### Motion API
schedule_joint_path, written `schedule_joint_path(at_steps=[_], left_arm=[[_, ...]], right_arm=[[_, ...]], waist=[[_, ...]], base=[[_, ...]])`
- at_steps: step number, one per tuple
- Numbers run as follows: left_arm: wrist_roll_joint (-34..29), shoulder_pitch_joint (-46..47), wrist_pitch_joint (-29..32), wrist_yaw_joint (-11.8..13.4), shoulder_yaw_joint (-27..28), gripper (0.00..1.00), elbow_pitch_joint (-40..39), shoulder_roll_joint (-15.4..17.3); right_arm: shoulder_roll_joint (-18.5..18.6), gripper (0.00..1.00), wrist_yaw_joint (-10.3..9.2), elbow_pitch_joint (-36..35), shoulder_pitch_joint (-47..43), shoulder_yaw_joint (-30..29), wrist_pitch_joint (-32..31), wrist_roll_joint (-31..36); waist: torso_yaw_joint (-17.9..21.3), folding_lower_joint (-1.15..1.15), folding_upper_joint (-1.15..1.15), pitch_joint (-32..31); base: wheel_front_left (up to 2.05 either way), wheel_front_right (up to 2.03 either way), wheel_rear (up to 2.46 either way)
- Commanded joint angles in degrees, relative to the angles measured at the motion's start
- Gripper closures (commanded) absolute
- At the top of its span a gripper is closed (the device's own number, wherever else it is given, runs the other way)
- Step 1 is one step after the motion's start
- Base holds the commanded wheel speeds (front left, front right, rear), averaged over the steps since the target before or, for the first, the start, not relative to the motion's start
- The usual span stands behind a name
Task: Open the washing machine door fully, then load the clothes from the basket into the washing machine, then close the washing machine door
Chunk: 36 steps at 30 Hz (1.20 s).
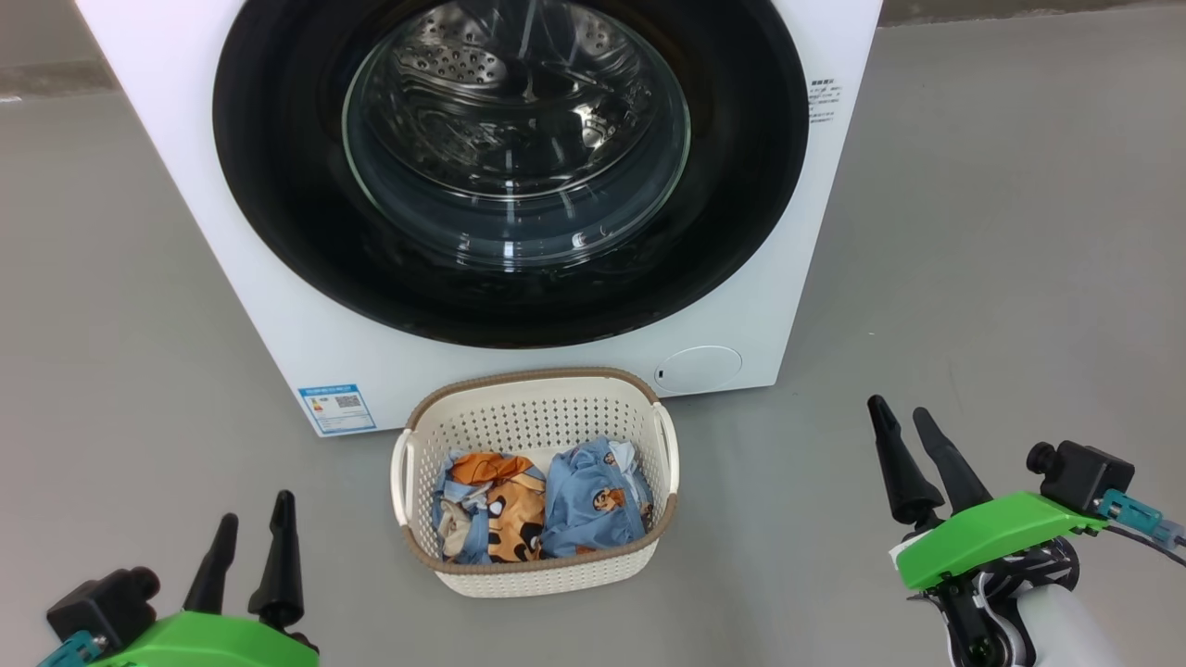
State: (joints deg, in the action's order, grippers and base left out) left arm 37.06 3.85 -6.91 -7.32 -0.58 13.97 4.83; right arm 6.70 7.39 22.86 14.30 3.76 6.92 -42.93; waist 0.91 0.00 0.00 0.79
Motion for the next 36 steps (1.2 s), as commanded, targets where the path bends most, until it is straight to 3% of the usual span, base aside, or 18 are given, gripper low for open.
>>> schedule_joint_path(at_steps=[1,25,36], left_arm=[[-2.6,2.4,-1.0,-0.1,1.5,0.0,-1.8,1.4],[-21.1,3.1,-4.9,1.2,2.6,0.0,-1.7,2.3],[-29.8,2.9,-6.7,3.3,3.3,0.0,-1.2,2.9]], right_arm=[[0.5,0.0,0.07,-1.0,2.9,1.4,1.0,2.3],[1.4,0.0,0.08,2.6,6.7,2.9,4.9,23.5],[1.0,0.0,0.09,4.7,7.7,1.5,6.7,36.2]], waist=[[0.0,0.0,0.0,0.0],[0.4,0.0,0.0,0.1],[0.6,0.0,0.0,-0.5]], base=[[0.0,0.0,0.0],[0.0,0.0,0.0],[0.0,0.0,0.0]])
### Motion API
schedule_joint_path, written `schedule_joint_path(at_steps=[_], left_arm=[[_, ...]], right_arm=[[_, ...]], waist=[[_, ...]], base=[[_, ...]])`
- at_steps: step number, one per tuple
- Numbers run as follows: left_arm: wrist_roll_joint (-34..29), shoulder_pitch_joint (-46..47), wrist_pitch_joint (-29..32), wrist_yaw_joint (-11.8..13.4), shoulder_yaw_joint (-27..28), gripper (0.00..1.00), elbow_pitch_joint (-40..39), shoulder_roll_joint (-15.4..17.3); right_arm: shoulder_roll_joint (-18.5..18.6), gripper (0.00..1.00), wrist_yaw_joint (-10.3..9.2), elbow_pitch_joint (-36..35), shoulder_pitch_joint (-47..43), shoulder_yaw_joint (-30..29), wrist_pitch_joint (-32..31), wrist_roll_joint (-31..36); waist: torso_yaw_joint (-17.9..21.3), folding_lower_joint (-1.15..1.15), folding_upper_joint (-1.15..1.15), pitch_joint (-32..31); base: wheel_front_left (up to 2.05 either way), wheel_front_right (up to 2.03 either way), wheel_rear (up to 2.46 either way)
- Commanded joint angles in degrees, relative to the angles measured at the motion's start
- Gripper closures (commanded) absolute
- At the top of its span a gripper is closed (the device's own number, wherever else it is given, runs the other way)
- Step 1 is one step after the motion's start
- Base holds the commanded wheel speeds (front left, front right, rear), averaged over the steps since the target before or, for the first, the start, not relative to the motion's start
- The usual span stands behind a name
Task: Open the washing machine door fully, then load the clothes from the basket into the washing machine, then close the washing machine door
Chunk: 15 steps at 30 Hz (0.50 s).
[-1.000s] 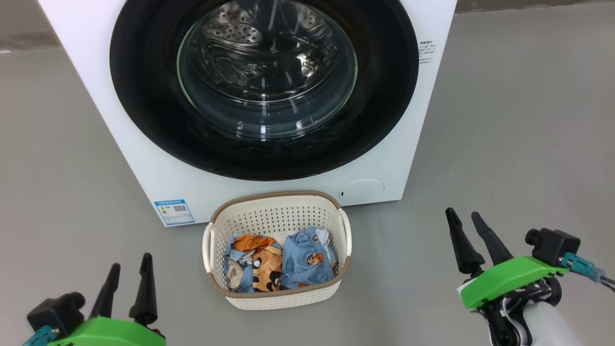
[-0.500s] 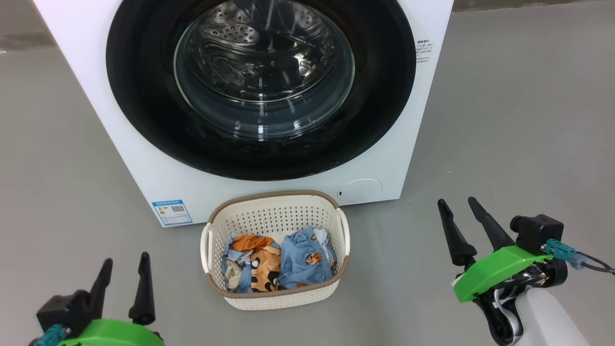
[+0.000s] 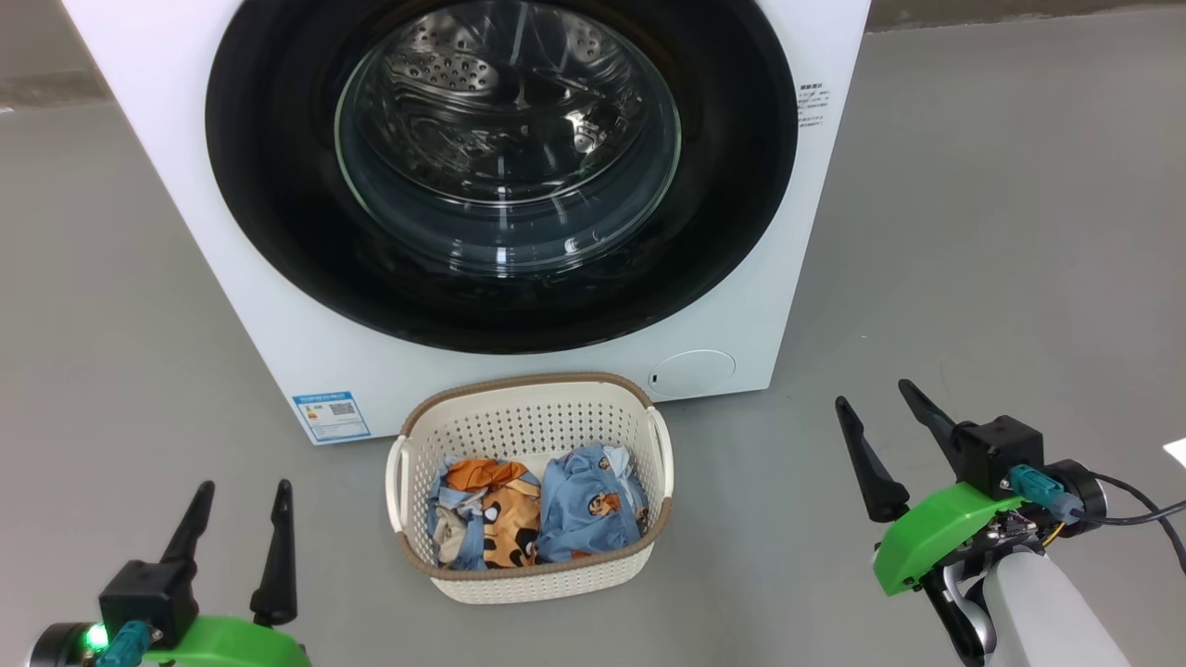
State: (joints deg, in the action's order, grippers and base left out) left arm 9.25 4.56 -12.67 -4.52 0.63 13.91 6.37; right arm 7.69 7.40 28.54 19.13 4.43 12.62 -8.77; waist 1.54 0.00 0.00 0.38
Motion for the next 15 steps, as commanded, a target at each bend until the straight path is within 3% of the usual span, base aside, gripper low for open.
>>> schedule_joint_path(at_steps=[1,8,15], left_arm=[[-2.6,2.2,-1.1,0.8,2.2,0.0,-1.0,1.4],[-7.5,2.2,-2.3,2.2,3.1,0.0,0.3,1.7],[-6.5,2.3,-2.3,3.0,4.0,0.0,1.9,1.3]], right_arm=[[-0.1,0.0,0.08,-0.8,3.0,0.7,1.2,3.0],[-0.5,0.0,0.09,-0.5,3.7,-0.1,2.4,9.5],[-1.5,0.0,0.09,-0.6,3.6,-2.2,2.4,9.4]], waist=[[0.0,0.0,0.0,-0.1],[0.2,0.0,0.0,-0.5],[0.2,0.0,0.0,-0.3]], base=[[0.0,0.0,0.0],[0.0,0.0,0.0],[0.0,0.0,0.0]])
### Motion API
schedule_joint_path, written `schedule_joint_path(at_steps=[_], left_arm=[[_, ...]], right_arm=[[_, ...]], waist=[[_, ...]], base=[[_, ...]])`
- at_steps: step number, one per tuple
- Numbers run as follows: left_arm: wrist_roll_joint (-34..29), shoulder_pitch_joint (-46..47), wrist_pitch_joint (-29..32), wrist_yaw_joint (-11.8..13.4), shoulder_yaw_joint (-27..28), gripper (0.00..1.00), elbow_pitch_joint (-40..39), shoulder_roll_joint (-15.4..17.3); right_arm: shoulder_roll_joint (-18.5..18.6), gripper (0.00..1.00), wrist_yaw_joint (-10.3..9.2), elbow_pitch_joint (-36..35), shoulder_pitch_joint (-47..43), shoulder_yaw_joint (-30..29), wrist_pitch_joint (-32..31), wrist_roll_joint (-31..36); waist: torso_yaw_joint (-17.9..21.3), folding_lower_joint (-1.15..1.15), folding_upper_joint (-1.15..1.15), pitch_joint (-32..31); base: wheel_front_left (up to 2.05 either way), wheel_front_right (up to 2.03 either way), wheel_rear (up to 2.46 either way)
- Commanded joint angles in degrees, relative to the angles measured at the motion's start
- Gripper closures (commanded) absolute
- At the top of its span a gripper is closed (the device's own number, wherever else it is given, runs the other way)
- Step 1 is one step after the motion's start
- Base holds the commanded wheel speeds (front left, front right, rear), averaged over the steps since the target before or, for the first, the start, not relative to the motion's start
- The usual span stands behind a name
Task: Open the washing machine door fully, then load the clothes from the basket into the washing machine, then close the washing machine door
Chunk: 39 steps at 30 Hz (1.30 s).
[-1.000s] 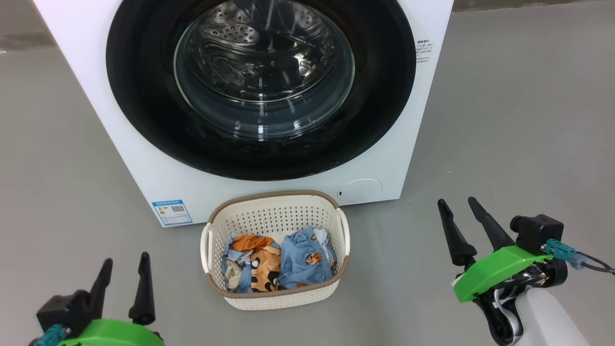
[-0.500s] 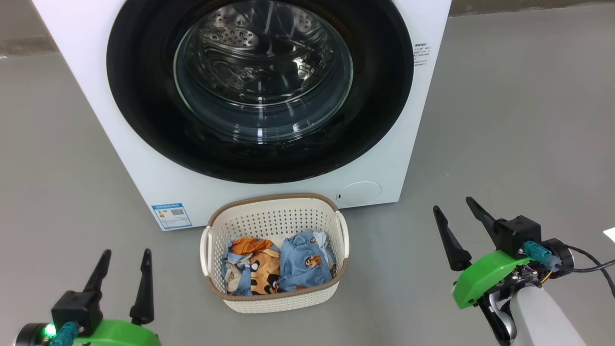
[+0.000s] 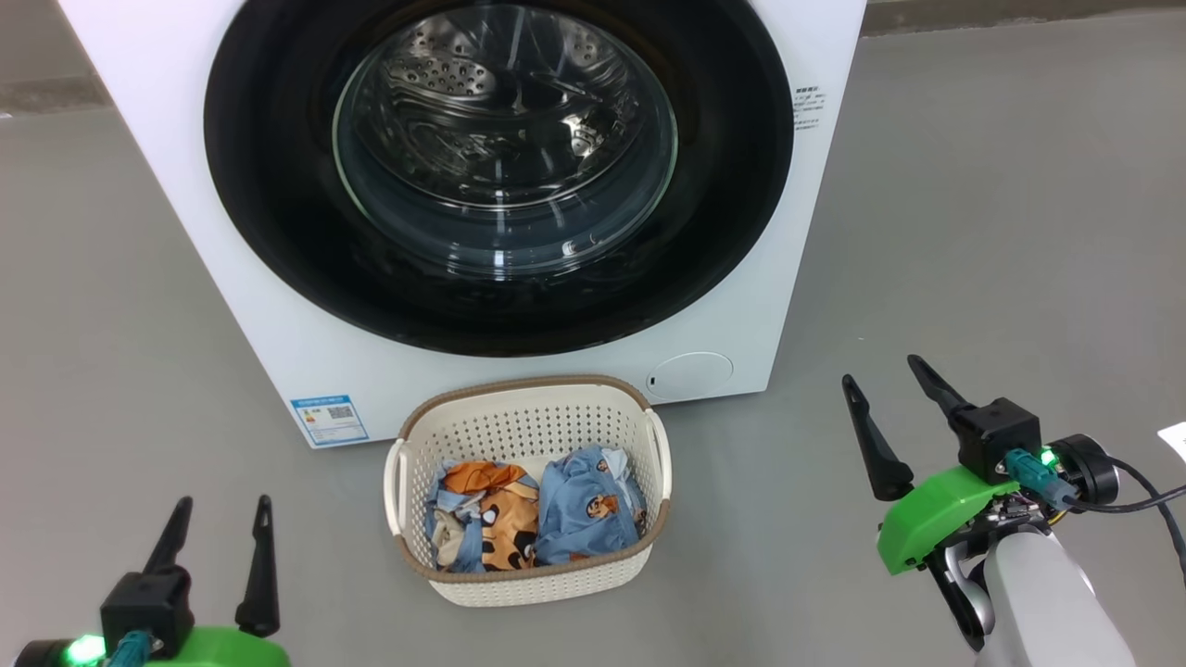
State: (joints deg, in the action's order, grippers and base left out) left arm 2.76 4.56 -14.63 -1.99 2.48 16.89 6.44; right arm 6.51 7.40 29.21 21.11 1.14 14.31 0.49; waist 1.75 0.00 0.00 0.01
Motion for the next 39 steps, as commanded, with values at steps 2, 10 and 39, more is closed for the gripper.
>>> schedule_joint_path(at_steps=[2,10,39], left_arm=[[0.5,2.5,-0.4,0.6,2.6,0.0,-0.6,1.0],[1.5,2.7,-0.4,1.2,3.7,0.0,0.4,0.5],[3.5,2.8,-0.4,-0.5,5.4,0.0,0.1,-0.5]], right_arm=[[-0.7,0.0,0.09,-1.2,1.6,0.4,0.7,-0.3],[-1.5,0.0,0.09,-0.9,1.5,-1.4,0.7,-1.2],[-2.1,0.0,0.09,-1.4,1.4,-1.8,0.7,-2.9]], waist=[[0.1,0.0,0.0,0.1],[0.1,0.0,0.0,0.1],[0.3,0.0,0.0,0.5]], base=[[0.0,0.0,0.0],[0.0,0.0,0.0],[0.0,0.0,0.0]])
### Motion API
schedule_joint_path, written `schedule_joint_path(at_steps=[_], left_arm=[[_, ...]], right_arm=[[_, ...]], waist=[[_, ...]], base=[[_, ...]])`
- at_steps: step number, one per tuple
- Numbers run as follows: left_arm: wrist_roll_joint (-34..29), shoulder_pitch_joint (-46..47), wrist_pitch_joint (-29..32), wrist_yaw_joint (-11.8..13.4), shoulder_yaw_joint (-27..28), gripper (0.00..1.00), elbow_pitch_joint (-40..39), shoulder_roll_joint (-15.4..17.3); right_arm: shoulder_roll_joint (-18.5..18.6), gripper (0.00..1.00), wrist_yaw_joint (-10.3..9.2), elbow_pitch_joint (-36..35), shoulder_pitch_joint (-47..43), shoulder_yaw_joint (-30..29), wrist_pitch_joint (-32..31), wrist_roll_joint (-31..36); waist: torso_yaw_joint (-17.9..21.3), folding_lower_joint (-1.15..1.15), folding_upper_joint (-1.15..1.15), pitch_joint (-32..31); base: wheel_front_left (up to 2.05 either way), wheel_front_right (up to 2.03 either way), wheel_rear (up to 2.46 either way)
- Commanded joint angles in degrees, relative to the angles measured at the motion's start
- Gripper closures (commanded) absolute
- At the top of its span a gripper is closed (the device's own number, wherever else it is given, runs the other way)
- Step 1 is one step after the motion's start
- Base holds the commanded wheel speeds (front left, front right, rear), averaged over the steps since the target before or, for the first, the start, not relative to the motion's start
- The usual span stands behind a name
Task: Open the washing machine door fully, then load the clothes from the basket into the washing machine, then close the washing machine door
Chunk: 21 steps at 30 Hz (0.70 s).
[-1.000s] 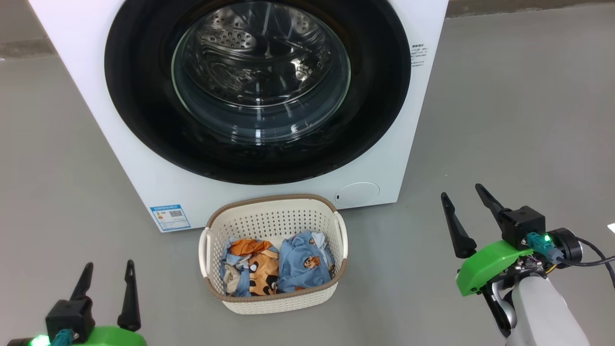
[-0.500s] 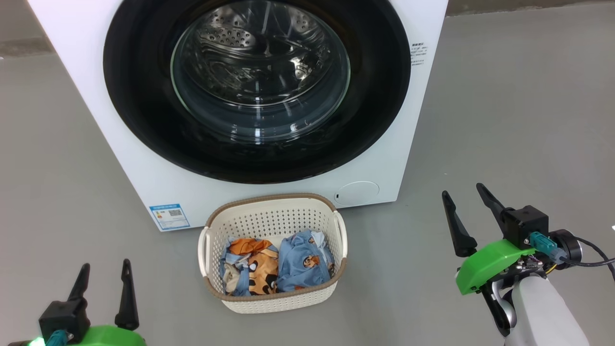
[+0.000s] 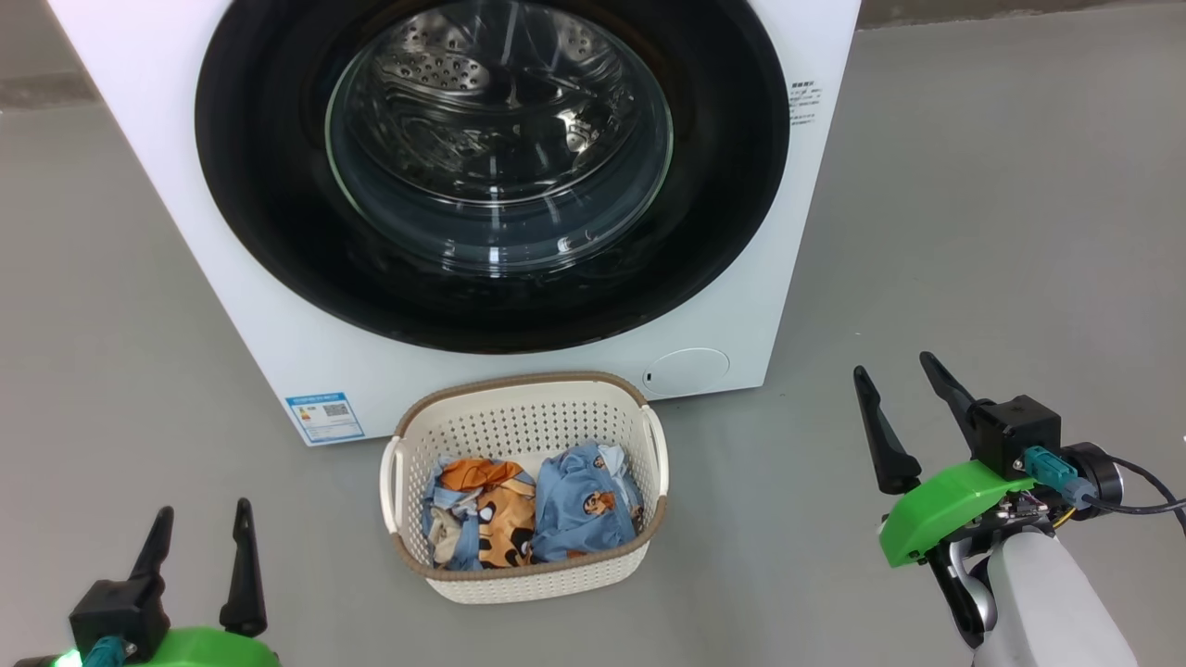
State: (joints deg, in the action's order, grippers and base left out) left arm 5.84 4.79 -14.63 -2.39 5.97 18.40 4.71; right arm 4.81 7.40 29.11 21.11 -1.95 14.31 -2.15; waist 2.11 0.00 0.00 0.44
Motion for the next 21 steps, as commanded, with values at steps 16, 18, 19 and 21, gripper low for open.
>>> schedule_joint_path(at_steps=[16,18,19,21], left_arm=[[0.0,2.8,-0.4,-0.7,1.7,0.0,-2.0,1.1],[-0.1,2.8,-0.4,-0.7,1.7,0.0,-2.0,1.1],[-0.1,2.8,-0.4,-0.7,1.7,0.0,-1.9,1.0],[-0.1,2.7,-0.4,-0.8,1.7,0.0,-1.8,1.0]], right_arm=[[-0.2,0.0,0.09,-1.1,1.9,1.1,0.7,-0.8],[-0.2,0.0,0.09,-1.1,1.9,1.0,0.7,-0.8],[-0.2,0.0,0.09,-1.1,1.9,0.9,0.7,-0.9],[-0.2,0.0,0.09,-1.0,1.9,0.9,0.7,-1.1]], waist=[[-0.5,0.0,0.0,0.7],[-0.5,0.0,0.0,0.8],[-0.5,0.0,0.0,0.8],[-0.6,0.0,0.0,0.8]], base=[[0.48,0.48,-0.96],[1.17,1.17,-2.34],[1.23,1.23,-2.46],[1.23,1.23,-2.46]])
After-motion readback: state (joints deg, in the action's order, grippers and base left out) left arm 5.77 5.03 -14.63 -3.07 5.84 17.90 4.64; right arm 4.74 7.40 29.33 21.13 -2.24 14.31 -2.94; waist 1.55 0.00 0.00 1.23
